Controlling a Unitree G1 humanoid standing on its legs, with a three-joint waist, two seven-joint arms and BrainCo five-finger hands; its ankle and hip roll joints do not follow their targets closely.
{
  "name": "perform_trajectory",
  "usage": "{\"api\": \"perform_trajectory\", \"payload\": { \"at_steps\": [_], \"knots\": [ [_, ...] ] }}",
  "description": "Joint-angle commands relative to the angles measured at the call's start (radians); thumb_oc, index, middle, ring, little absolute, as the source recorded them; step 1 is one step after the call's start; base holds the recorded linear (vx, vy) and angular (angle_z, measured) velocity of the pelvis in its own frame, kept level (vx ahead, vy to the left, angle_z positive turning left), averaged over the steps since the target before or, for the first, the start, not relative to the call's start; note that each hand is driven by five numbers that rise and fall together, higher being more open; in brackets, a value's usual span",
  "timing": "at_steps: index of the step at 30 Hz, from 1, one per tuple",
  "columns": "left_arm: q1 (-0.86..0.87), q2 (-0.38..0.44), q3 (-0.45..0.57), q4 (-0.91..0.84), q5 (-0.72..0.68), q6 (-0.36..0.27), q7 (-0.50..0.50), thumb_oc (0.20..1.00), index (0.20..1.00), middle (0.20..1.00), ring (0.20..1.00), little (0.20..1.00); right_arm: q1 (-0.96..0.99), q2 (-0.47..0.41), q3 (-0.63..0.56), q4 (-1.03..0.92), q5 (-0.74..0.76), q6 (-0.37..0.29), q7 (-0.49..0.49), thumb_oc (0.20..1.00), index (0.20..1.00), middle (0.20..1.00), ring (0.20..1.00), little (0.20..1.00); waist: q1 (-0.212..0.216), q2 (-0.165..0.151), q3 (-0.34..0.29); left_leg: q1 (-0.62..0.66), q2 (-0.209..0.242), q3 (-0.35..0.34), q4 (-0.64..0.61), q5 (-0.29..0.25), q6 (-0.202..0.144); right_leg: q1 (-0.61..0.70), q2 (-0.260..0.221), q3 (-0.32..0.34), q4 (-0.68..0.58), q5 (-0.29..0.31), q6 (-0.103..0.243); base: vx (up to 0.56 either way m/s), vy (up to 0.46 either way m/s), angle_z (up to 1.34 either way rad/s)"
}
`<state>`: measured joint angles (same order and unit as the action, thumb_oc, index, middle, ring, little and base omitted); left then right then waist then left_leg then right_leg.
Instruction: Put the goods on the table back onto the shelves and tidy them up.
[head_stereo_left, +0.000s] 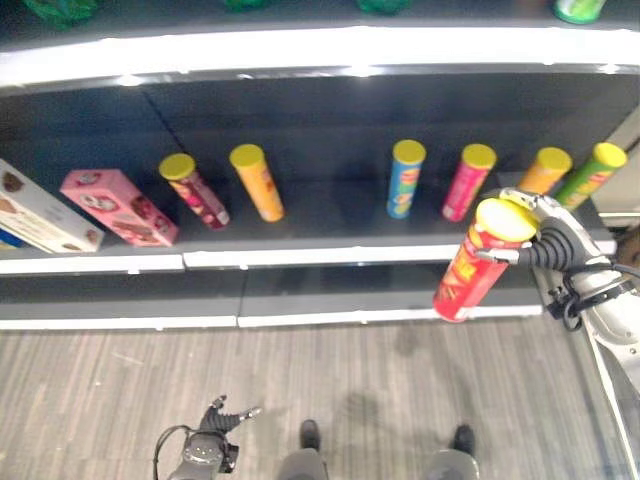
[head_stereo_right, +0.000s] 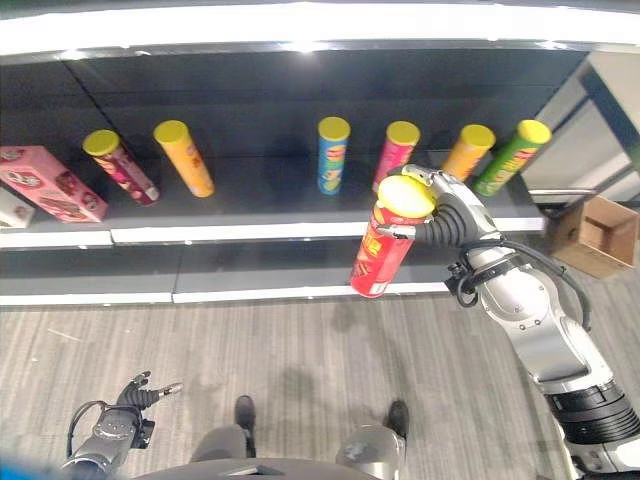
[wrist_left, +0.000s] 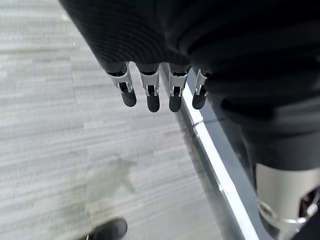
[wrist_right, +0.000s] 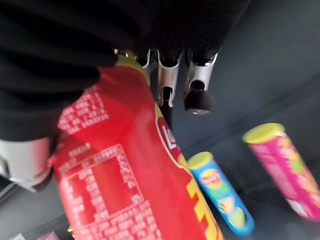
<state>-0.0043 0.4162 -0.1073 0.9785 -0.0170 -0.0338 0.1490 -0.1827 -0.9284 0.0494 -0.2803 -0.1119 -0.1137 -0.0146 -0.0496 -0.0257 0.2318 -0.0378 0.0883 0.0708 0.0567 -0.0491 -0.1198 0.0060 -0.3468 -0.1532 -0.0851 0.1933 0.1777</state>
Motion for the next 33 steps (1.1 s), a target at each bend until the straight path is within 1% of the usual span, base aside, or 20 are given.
{"api": "perform_trajectory", "payload": {
  "at_steps": [1, 2, 3, 4, 5, 6, 8, 9, 10, 11, 12, 14, 16, 17, 22, 26, 27, 30, 32, 33],
  "knots": [
    [0.028, 0.015, 0.01, -0.011, 0.057, -0.013, -0.006, 1.0, 1.0, 1.0, 1.0, 1.0, -0.16, 0.001, 0.062, -0.004, -0.029, -0.022, -0.04, 0.2, 0.2, 0.2, 0.2, 0.2, 0.027, 0.01, -0.044, 0.03, 0.065, 0.061, -0.112, 0.011, 0.007, -0.056, -0.082, -0.056, 0.184, -0.115, 0.047, 0.2, 0.533, -0.42],
    [0.023, 0.022, 0.011, 0.002, 0.066, -0.006, -0.014, 1.0, 1.0, 1.0, 1.0, 1.0, -0.154, -0.007, 0.074, -0.007, -0.036, -0.022, -0.025, 0.2, 0.2, 0.2, 0.2, 0.2, 0.004, 0.021, -0.033, 0.048, 0.035, 0.033, -0.144, 0.013, 0.029, -0.079, 0.039, 0.071, 0.252, -0.185, 0.03, 0.18, 0.402, -0.86],
    [0.022, 0.021, 0.011, 0.002, 0.066, -0.007, -0.014, 1.0, 1.0, 1.0, 1.0, 1.0, -0.154, -0.007, 0.074, -0.007, -0.036, -0.022, -0.025, 0.2, 0.2, 0.2, 0.2, 0.2, 0.006, 0.023, -0.034, 0.046, 0.037, 0.035, -0.144, 0.014, 0.029, -0.086, 0.041, 0.075, 0.258, -0.186, 0.028, 0.18, 0.35, -0.42],
    [0.016, 0.018, 0.005, 0.012, 0.062, -0.008, -0.011, 1.0, 1.0, 1.0, 1.0, 1.0, -0.167, -0.005, 0.084, -0.006, -0.029, -0.024, -0.028, 0.2, 0.2, 0.2, 0.2, 0.2, 0.006, 0.021, -0.036, 0.045, 0.028, 0.032, -0.144, 0.012, 0.031, -0.082, 0.063, 0.08, 0.243, -0.199, 0.023, 0.09, 0.091, 0.22],
    [-0.004, 0.011, -0.017, 0.002, 0.046, -0.01, -0.012, 1.0, 1.0, 1.0, 1.0, 1.0, -0.217, 0.004, 0.127, 0.002, -0.009, -0.023, -0.028, 0.2, 0.2, 0.2, 0.2, 0.2, 0.013, 0.018, -0.025, 0.032, 0.014, 0.014, -0.144, 0.016, 0.038, -0.106, 0.11, 0.082, 0.197, -0.223, 0.017, 0.1, 0.094, 0.56],
    [-0.004, 0.01, -0.015, 0.002, 0.046, -0.01, -0.012, 1.0, 1.0, 1.0, 1.0, 1.0, -0.222, 0.004, 0.131, 0.005, -0.009, -0.024, -0.029, 0.2, 0.2, 0.2, 0.2, 0.2, 0.011, 0.019, -0.024, 0.032, 0.016, 0.013, -0.144, 0.016, 0.038, -0.105, 0.111, 0.081, 0.196, -0.223, 0.017, 0.07, 0.054, 0.1],
    [-0.023, -0.005, -0.026, -0.013, 0.018, -0.011, -0.008, 1.0, 1.0, 1.0, 1.0, 1.0, -0.267, 0.0, 0.167, 0.028, -0.013, -0.018, -0.034, 0.2, 0.2, 0.2, 0.2, 0.2, 0.01, 0.013, -0.004, 0.028, 0.001, -0.006, -0.144, 0.018, 0.043, -0.13, 0.149, 0.129, 0.143, -0.22, 0.022, 0.03, 0.001, 0.04],
    [-0.042, -0.014, -0.043, -0.031, -0.002, -0.015, -0.006, 1.0, 1.0, 1.0, 1.0, 1.0, -0.305, -0.02, 0.19, 0.046, -0.041, -0.007, -0.045, 0.2, 0.2, 0.2, 0.2, 0.2, 0.016, 0.006, 0.012, 0.024, -0.016, -0.031, -0.144, 0.019, 0.043, -0.144, 0.168, 0.169, 0.106, -0.215, 0.023, 0.03, -0.013, 0.62],
    [-0.043, -0.015, -0.043, -0.031, -0.002, -0.014, -0.006, 1.0, 1.0, 1.0, 1.0, 1.0, -0.308, -0.02, 0.193, 0.049, -0.041, -0.007, -0.046, 0.2, 0.2, 0.2, 0.2, 0.2, 0.014, 0.007, 0.014, 0.025, -0.017, -0.033, -0.144, 0.019, 0.043, -0.141, 0.168, 0.168, 0.104, -0.215, 0.023, 0.06, -0.103, 0.81],
    [-0.043, -0.035, -0.056, -0.034, -0.01, -0.015, 0.005, 1.0, 1.0, 1.0, 1.0, 1.0, -0.355, -0.032, 0.226, 0.076, -0.086, 0.013, -0.057, 0.2, 0.2, 0.2, 0.2, 0.2, 0.032, -0.003, 0.02, 0.017, -0.03, -0.065, -0.144, 0.024, 0.034, -0.118, 0.161, 0.168, 0.079, -0.204, 0.024, 0.04, -0.088, 0.92],
    [-0.042, -0.036, -0.055, -0.034, -0.01, -0.014, 0.005, 1.0, 1.0, 1.0, 1.0, 1.0, -0.36, -0.032, 0.231, 0.079, -0.086, 0.012, -0.058, 0.2, 0.2, 0.2, 0.2, 0.2, 0.028, -0.002, 0.02, 0.017, -0.03, -0.067, -0.144, 0.025, 0.033, -0.115, 0.161, 0.165, 0.076, -0.203, 0.024, 0.08, -0.139, 0.63],
    [-0.02, -0.051, -0.066, -0.019, -0.003, -0.011, 0.01, 1.0, 1.0, 1.0, 1.0, 1.0, -0.386, -0.023, 0.261, 0.105, -0.107, 0.022, -0.065, 0.2, 0.2, 0.2, 0.2, 0.2, 0.043, 0.0, 0.012, 0.01, -0.022, -0.075, -0.143, 0.028, 0.028, -0.1, 0.155, 0.135, 0.064, -0.206, 0.022, 0.11, -0.154, 0.43],
    [-0.014, -0.05, -0.07, -0.017, 0.004, -0.009, 0.011, 1.0, 1.0, 1.0, 1.0, 1.0, -0.401, -0.024, 0.275, 0.115, -0.116, 0.023, -0.067, 0.2, 0.2, 0.2, 0.2, 0.2, 0.046, 0.003, 0.013, 0.007, -0.019, -0.082, -0.143, 0.031, 0.026, -0.096, 0.155, 0.124, 0.064, -0.208, 0.02, 0.08, -0.12, 0.24],
    [-0.002, -0.055, -0.075, -0.005, 0.013, -0.004, 0.013, 1.0, 1.0, 1.0, 1.0, 1.0, -0.419, -0.008, 0.291, 0.141, -0.135, 0.03, -0.073, 0.2, 0.2, 0.2, 0.2, 0.2, 0.058, 0.01, 0.013, 0.002, -0.016, -0.092, -0.144, 0.036, 0.021, -0.089, 0.153, 0.107, 0.063, -0.213, 0.018, 0.05, -0.069, 0.29],
    [0.018, -0.059, -0.089, 0.008, 0.024, 0.0, 0.02, 1.0, 1.0, 1.0, 1.0, 1.0, -0.462, 0.011, 0.32, 0.205, -0.177, 0.048, -0.103, 0.2, 0.2, 0.2, 0.2, 0.2, 0.071, 0.029, 0.021, -0.015, -0.012, -0.116, -0.144, 0.047, 0.013, -0.084, 0.149, 0.069, 0.074, -0.225, 0.011, 0.06, -0.093, 0.32],
    [0.034, -0.062, -0.105, -0.011, 0.015, 0.0, 0.03, 1.0, 1.0, 1.0, 1.0, 1.0, -0.504, 0.056, 0.326, 0.273, -0.201, 0.065, -0.153, 0.2, 0.2, 0.2, 0.2, 0.2, 0.094, 0.057, 0.041, -0.043, -0.01, -0.146, -0.144, 0.063, 0.004, -0.087, 0.144, 0.029, 0.09, -0.241, 0.007, 0.02, -0.074, 0.27],
    [0.034, -0.062, -0.105, -0.011, 0.015, 0.0, 0.03, 1.0, 1.0, 1.0, 1.0, 1.0, -0.504, 0.056, 0.327, 0.273, -0.201, 0.065, -0.153, 0.2, 0.2, 0.2, 0.2, 0.2, 0.093, 0.057, 0.041, -0.044, -0.01, -0.146, -0.144, 0.063, 0.004, -0.087, 0.144, 0.028, 0.09, -0.242, 0.007, 0.02, -0.069, 0.32],
    [0.041, -0.065, -0.117, -0.028, 0.007, -0.001, 0.036, 1.0, 1.0, 1.0, 1.0, 1.0, -0.531, 0.079, 0.315, 0.308, -0.224, 0.078, -0.195, 0.2, 0.2, 0.2, 0.2, 0.2, 0.107, 0.073, 0.052, -0.062, -0.01, -0.162, -0.144, 0.072, 0.0, -0.09, 0.139, 0.005, 0.1, -0.25, 0.005, 0.02, -0.054, 0.31],
    [0.043, -0.069, -0.132, -0.045, 0.001, -0.003, 0.046, 1.0, 1.0, 1.0, 1.0, 1.0, -0.57, 0.102, 0.309, 0.365, -0.266, 0.099, -0.252, 0.2, 0.2, 0.2, 0.2, 0.2, 0.117, 0.089, 0.063, -0.077, -0.013, -0.174, -0.144, 0.077, 0.0, -0.094, 0.136, -0.007, 0.111, -0.258, 0.003, 0.01, -0.036, 0.31],
    [0.042, -0.069, -0.131, -0.045, 0.0, -0.003, 0.046, 1.0, 1.0, 1.0, 1.0, 1.0, -0.572, 0.103, 0.311, 0.368, -0.266, 0.098, -0.253, 0.2, 0.2, 0.2, 0.2, 0.2, 0.116, 0.089, 0.063, -0.077, -0.014, -0.175, -0.144, 0.078, 0.0, -0.094, 0.135, -0.007, 0.112, -0.259, 0.003, 0.01, -0.018, 0.22]
  ]
}}
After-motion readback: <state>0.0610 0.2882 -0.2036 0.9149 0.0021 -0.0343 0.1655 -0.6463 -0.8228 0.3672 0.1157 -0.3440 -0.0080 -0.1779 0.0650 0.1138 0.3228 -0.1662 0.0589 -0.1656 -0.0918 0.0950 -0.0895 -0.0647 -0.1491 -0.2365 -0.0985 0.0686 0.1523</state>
